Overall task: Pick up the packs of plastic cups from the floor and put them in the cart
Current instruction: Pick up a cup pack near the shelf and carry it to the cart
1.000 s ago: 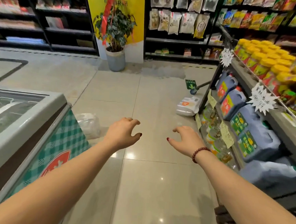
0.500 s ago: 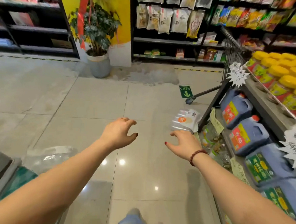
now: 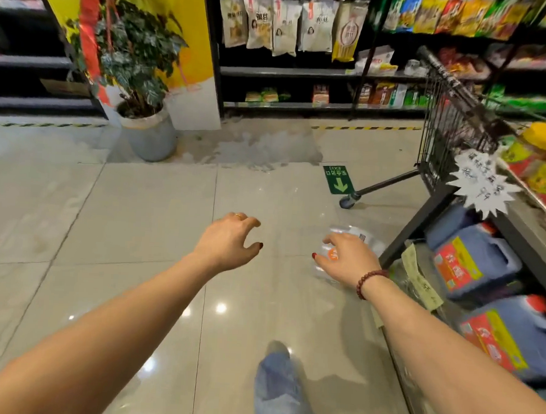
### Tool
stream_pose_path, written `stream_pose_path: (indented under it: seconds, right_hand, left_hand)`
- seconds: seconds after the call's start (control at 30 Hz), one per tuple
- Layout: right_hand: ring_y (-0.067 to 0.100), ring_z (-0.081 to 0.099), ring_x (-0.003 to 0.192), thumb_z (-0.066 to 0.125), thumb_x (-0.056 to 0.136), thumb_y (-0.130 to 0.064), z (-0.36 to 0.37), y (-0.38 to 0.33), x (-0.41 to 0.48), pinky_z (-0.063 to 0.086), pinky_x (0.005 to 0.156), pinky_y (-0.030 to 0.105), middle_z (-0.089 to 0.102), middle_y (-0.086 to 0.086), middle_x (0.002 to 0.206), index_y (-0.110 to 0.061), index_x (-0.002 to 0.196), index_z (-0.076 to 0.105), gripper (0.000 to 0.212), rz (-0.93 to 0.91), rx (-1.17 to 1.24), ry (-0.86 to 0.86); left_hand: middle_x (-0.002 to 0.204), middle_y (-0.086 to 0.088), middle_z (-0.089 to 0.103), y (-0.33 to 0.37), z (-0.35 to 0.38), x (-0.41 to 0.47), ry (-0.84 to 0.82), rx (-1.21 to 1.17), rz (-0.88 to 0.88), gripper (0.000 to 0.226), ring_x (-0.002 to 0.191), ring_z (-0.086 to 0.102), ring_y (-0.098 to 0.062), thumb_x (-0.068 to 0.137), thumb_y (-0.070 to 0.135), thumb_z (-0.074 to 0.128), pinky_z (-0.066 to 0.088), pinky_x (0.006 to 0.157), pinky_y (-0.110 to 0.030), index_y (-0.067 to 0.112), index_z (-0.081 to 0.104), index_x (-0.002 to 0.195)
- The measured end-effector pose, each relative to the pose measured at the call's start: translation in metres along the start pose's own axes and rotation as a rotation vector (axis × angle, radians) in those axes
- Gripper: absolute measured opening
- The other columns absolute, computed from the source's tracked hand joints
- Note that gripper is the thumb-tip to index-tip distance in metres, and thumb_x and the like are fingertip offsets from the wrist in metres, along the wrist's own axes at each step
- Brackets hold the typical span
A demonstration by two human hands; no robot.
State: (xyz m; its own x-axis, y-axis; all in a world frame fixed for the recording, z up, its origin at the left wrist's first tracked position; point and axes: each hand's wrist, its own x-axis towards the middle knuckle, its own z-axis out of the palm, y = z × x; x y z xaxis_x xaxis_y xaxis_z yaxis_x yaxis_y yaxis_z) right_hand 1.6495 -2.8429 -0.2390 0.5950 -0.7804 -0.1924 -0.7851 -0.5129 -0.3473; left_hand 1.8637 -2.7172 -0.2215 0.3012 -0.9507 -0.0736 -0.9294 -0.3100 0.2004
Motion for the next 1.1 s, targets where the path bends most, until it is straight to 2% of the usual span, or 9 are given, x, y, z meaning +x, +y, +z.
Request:
stream_pose_path:
  seconds: [0.17,0.43,0.83,0.97,1.1]
  right_hand:
    - [0.024,0.053,0.123,0.061,0.089,-0.045,-0.027,0.016,0.101,0.044,0.102,0.037,0.058,0.005,0.133,-0.017,0.129,0.058,0.049,0.030,0.015,-0.035]
    - [0.022,0.052,0.122,0.059,0.090,-0.046,-0.049,0.024,0.213,0.043,0.097,0.031,0.057,0.003,0.131,-0.019,0.129,0.057,0.047,0.138,0.028,-0.065]
    - [0.024,0.049,0.126,0.058,0.091,-0.047,-0.040,0.011,0.373,0.042,0.100,0.033,0.056,0.005,0.135,-0.017,0.132,0.054,0.051,0.541,0.175,-0.032]
    - [0.022,0.051,0.125,0.059,0.090,-0.047,-0.040,0.019,0.400,0.042,0.096,0.029,0.056,0.004,0.134,-0.020,0.130,0.056,0.048,0.665,0.261,0.000]
    - [0.024,0.050,0.127,0.060,0.089,-0.048,-0.041,0.044,0.419,0.041,0.102,0.031,0.055,0.005,0.137,-0.020,0.133,0.055,0.052,0.787,0.307,0.016]
  left_hand:
    - [0.136,0.001,0.055,-0.009,-0.012,0.111,-0.064,0.008,-0.013,0.052,0.128,0.047,-0.019,0.092,0.046,0.054,0.045,0.099,-0.035,0.024,0.048,0.139]
    - [0.138,0.000,0.054,-0.025,-0.024,0.260,-0.112,0.012,0.143,0.053,0.130,0.045,-0.021,0.094,0.046,0.052,0.043,0.100,-0.036,0.023,0.046,0.141]
    - [0.140,-0.001,0.053,-0.075,-0.029,0.497,-0.243,0.090,0.527,0.053,0.130,0.046,-0.022,0.094,0.047,0.050,0.044,0.100,-0.036,0.024,0.045,0.141]
    - [0.137,-0.001,0.055,-0.065,-0.021,0.554,-0.312,0.106,0.635,0.053,0.128,0.048,-0.022,0.093,0.047,0.052,0.045,0.099,-0.035,0.024,0.047,0.140]
    - [0.136,-0.001,0.056,-0.033,-0.007,0.602,-0.359,0.123,0.760,0.053,0.127,0.049,-0.022,0.093,0.048,0.051,0.045,0.099,-0.035,0.024,0.047,0.140]
